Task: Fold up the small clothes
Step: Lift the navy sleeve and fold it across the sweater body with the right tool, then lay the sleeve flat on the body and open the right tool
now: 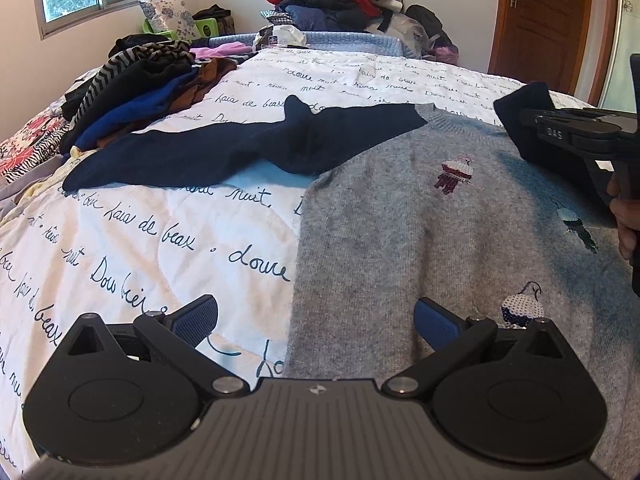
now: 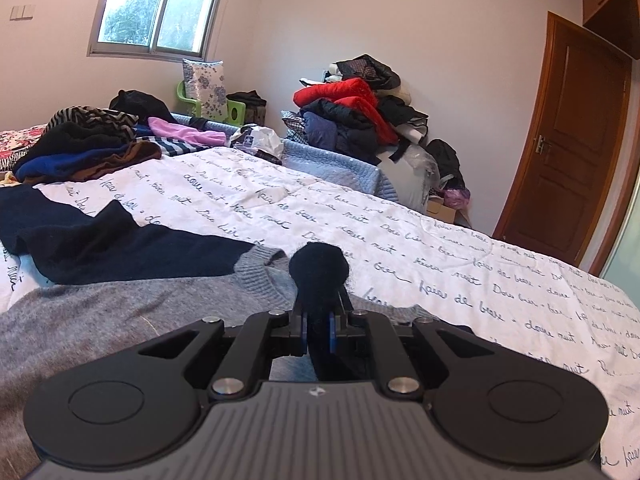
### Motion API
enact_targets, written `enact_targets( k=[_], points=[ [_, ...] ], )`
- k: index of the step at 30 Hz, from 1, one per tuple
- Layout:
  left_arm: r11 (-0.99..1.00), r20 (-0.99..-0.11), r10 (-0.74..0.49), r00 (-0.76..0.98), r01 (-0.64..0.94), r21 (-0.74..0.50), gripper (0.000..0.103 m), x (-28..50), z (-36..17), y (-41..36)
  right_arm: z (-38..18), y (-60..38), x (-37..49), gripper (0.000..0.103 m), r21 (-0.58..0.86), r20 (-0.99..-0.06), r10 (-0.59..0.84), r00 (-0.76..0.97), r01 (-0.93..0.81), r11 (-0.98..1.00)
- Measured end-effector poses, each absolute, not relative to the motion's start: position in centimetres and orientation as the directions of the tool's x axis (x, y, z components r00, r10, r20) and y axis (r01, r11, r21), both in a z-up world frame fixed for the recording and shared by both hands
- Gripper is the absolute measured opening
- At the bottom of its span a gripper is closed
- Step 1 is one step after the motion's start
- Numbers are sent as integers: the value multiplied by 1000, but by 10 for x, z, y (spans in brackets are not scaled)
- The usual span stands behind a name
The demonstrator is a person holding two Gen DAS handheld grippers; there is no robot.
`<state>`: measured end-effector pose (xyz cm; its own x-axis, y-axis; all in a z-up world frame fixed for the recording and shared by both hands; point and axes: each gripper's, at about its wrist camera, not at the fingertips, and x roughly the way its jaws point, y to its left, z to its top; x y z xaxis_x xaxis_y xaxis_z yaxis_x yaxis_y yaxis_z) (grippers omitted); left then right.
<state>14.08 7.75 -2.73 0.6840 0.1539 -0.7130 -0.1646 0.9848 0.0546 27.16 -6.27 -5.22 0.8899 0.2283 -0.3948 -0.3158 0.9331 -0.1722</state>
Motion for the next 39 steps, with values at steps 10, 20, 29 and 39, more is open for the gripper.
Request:
enact_targets(
  k=[10,20,29,39],
  points=[
    [983,-722,145,676,-182,28,103,138,-29,90,-48,-25,282,10,-185,-379,266,886,-354,917],
    [981,-723,141,676,-191,13,103,135,-28,97,-52,17,296,10,-208,-384,289,877,-387,898],
    [976,-731,149,666,-216,2,103,133,-30,106,-62,46,304,10,-232,-396,300,868,-410,882],
    [976,-735,154,660,-219,8,103,133,-31,106,-75,59,323,11,-197,-475,321,819,-455,869]
  ],
)
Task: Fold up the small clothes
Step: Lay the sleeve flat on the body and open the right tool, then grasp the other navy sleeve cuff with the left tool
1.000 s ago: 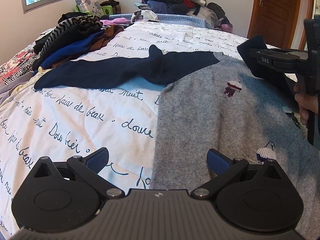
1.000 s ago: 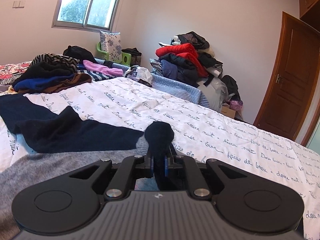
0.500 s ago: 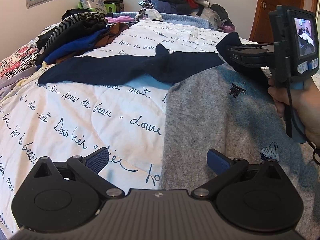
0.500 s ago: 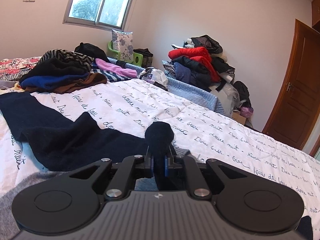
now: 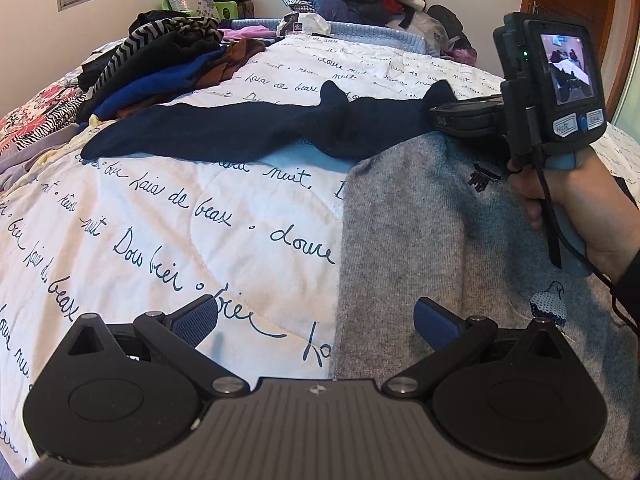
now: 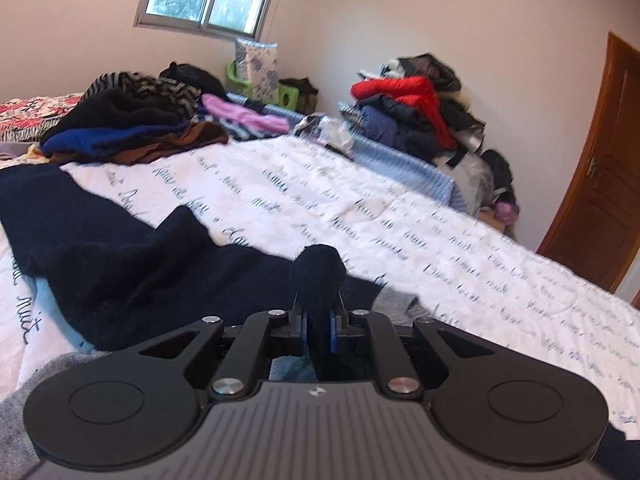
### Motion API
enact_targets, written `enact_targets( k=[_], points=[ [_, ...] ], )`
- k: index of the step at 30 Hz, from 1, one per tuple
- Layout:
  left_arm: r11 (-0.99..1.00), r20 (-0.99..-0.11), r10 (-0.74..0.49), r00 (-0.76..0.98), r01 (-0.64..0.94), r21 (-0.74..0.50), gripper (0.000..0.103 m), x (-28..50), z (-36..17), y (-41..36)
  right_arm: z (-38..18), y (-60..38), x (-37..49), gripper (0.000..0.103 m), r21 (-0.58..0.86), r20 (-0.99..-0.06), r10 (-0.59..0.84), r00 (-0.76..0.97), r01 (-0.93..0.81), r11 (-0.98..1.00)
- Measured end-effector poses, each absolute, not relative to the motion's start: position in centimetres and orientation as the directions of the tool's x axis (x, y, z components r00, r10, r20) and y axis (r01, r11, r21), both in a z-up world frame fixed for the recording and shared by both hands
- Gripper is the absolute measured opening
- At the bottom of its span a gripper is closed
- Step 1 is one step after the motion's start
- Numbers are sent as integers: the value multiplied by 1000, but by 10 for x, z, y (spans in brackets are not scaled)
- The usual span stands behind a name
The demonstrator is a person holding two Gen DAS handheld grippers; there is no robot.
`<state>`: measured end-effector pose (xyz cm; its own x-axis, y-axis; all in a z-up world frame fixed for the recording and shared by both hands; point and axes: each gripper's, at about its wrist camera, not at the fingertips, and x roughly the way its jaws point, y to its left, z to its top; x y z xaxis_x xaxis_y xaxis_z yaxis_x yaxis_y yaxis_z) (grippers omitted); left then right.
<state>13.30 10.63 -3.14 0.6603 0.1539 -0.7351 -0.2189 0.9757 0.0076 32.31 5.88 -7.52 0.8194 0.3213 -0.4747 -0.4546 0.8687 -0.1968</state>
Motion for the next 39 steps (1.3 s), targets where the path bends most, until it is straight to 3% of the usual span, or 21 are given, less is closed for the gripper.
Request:
enact_targets(
  k=[3,6,7,8,12,16,21,27,31,36,39],
  points=[
    [975,-730,163,664,-221,17,103,132,-29,107,-80,66,319,16,-215,-486,330,810,-476,853],
    [972,-726,175,665,-234,21,103,132,-27,112,-84,73,317,50,-225,-511,347,786,-512,829],
    [970,-726,180,664,-241,21,103,133,-26,115,-84,75,315,71,-225,-512,362,779,-528,819],
    [969,-726,185,663,-248,21,103,133,-25,117,-84,76,311,78,-229,-505,376,777,-540,810],
    [963,-723,207,659,-266,33,103,135,-21,128,-76,75,296,78,-223,-479,413,774,-563,796],
    [957,-709,242,662,-285,60,103,135,-15,137,-62,55,292,78,-103,-464,472,750,-575,812],
    [949,-696,270,666,-305,77,103,139,-9,142,-73,41,319,80,131,-615,514,598,-565,815],
    [941,-694,293,658,-325,90,103,141,-8,145,-57,29,298,81,140,-579,495,648,-519,843],
    [933,-689,319,651,-344,107,103,142,-9,148,-39,15,275,96,171,-569,526,633,-534,828],
    [927,-685,332,648,-360,109,103,144,-10,153,-25,-3,238,96,133,-548,523,653,-550,825],
    [924,-687,340,642,-364,117,103,146,-12,153,-21,-24,223,96,187,-517,522,678,-506,842]
  ],
)
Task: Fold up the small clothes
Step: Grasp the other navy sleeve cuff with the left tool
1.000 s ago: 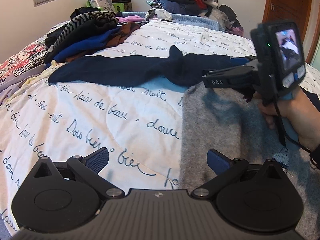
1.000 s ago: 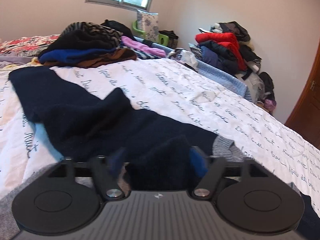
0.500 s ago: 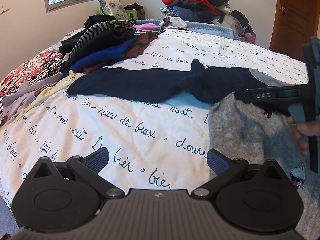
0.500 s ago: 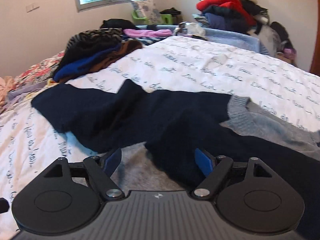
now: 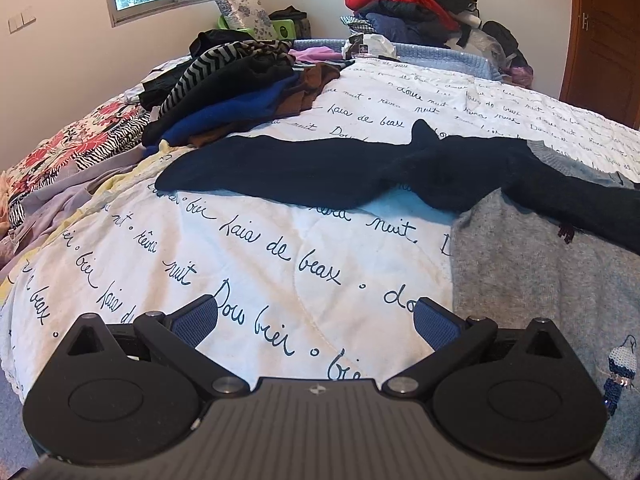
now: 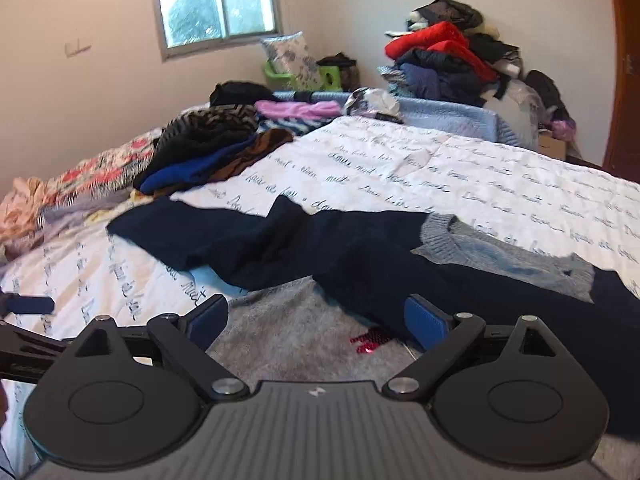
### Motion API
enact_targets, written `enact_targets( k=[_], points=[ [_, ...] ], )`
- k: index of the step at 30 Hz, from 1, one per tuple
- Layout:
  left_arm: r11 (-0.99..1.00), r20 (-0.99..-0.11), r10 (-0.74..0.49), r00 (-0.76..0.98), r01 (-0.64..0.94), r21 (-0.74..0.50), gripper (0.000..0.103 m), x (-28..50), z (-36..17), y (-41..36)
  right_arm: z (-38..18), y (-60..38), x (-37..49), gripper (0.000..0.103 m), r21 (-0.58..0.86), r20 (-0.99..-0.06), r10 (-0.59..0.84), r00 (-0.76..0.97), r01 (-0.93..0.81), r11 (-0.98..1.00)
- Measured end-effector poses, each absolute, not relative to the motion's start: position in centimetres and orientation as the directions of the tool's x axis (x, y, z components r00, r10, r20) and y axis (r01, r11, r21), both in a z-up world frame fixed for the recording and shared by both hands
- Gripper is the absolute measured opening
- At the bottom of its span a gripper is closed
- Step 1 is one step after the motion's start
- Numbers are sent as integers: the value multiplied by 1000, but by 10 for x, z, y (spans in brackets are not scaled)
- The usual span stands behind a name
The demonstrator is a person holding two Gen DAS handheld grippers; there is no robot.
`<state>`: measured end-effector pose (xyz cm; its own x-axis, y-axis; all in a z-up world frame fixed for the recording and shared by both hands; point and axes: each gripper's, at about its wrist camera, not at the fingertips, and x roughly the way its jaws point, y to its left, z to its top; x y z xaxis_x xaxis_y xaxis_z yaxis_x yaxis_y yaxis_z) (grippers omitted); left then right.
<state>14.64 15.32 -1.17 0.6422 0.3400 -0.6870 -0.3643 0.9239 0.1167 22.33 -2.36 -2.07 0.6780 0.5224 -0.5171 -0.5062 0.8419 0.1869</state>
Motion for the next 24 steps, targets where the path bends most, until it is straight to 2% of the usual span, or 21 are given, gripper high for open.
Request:
enact_targets(
  k=[3,6,16,20,22,24],
  points=[
    [923,-686,343,641,-364,122,103,148,-13,154,-20,-46,211,96,241,-498,526,690,-472,848],
    [928,-694,329,640,-354,113,103,151,-15,159,-20,-68,196,96,229,-497,494,713,-441,868],
    [880,-734,281,619,-471,-60,103,185,-12,247,-20,-138,147,96,251,-525,396,753,-307,918],
    [797,-733,204,649,-545,-260,101,198,-16,306,-24,-147,134,96,276,-526,388,757,-280,920],
    [706,-712,101,695,-555,-441,101,200,-24,338,-27,-148,131,96,286,-525,379,762,-261,922],
    [543,-641,1,768,-538,-644,100,197,-40,367,-30,-149,131,96,298,-529,371,763,-243,923]
  ],
)
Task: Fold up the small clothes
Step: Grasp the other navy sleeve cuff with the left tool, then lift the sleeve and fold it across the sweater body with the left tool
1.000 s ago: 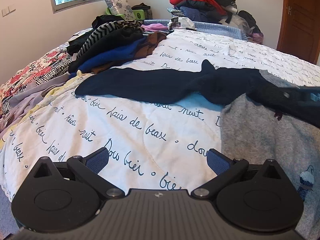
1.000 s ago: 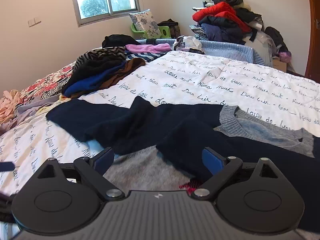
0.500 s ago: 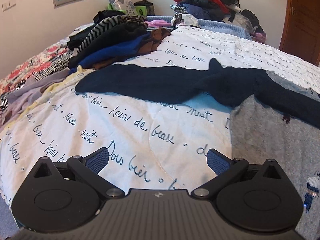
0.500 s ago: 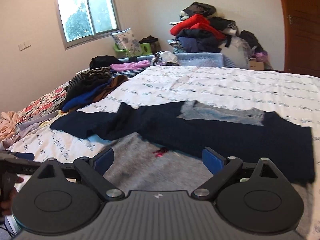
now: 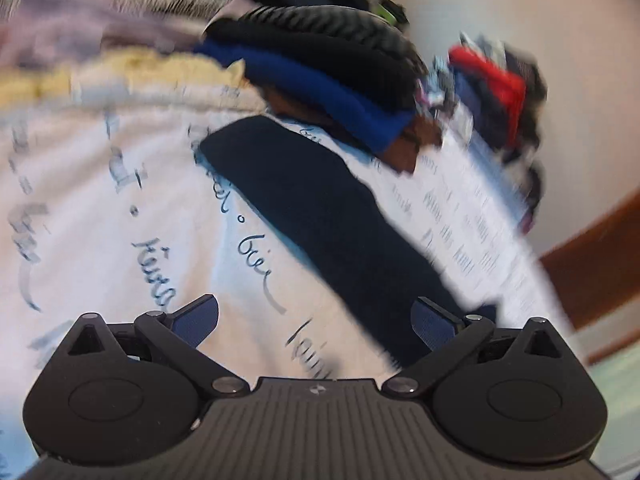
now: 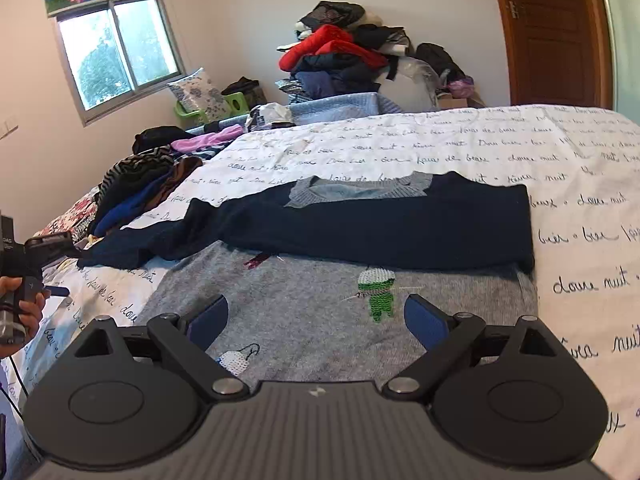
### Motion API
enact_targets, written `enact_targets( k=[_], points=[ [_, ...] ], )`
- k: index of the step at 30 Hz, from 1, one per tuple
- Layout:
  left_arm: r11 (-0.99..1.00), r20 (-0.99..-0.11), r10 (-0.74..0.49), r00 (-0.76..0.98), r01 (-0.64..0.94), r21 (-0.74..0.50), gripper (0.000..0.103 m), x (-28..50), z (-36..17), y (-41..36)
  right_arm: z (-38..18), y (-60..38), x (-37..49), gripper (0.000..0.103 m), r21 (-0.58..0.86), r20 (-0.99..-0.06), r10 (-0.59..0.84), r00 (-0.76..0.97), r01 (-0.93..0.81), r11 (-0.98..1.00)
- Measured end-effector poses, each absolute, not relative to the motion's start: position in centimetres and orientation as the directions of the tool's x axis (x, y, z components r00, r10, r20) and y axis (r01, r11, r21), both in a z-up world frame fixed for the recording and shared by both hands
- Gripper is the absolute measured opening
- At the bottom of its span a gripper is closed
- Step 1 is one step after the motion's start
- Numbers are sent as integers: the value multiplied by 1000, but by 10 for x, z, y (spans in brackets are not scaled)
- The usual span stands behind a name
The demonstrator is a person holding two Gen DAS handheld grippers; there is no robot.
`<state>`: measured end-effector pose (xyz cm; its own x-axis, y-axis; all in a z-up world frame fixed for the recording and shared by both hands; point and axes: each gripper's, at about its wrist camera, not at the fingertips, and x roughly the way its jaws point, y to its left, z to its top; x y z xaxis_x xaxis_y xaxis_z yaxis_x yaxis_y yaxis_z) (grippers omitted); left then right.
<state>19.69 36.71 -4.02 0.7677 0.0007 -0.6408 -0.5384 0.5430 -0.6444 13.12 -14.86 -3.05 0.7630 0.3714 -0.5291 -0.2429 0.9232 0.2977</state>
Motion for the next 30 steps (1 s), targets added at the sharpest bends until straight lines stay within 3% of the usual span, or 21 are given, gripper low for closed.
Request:
enact_targets(
  k=[2,4,10,14,21,23,25,26,30],
  points=[
    [398,-560,-57,826,-496,-772,100,197,-56,386,-32,-148,132,96,291,-526,346,777,-219,932],
    [325,-522,-57,851,-478,-816,100,201,-64,397,-31,-146,132,96,263,-523,317,791,-204,943],
    [286,-434,-37,900,-406,-868,99,219,-67,411,-32,-141,133,96,260,-514,322,795,-214,942],
    [270,-422,10,907,-408,-872,91,230,-70,417,-35,-143,136,96,278,-518,301,801,-176,945],
    [363,-469,104,877,-472,-803,64,253,-65,422,-41,-144,136,96,280,-533,284,797,-151,948],
    [392,-489,120,864,-494,-776,48,257,-64,421,-41,-145,136,96,280,-534,282,797,-149,948],
    [426,-510,124,851,-510,-748,22,261,-63,418,-41,-145,136,96,279,-535,280,797,-146,949],
    [441,-519,130,845,-519,-732,15,262,-62,417,-41,-145,136,96,279,-535,281,796,-148,949],
    [507,-538,173,825,-543,-670,9,262,-54,408,-43,-146,136,96,283,-539,286,793,-149,947]
  ],
)
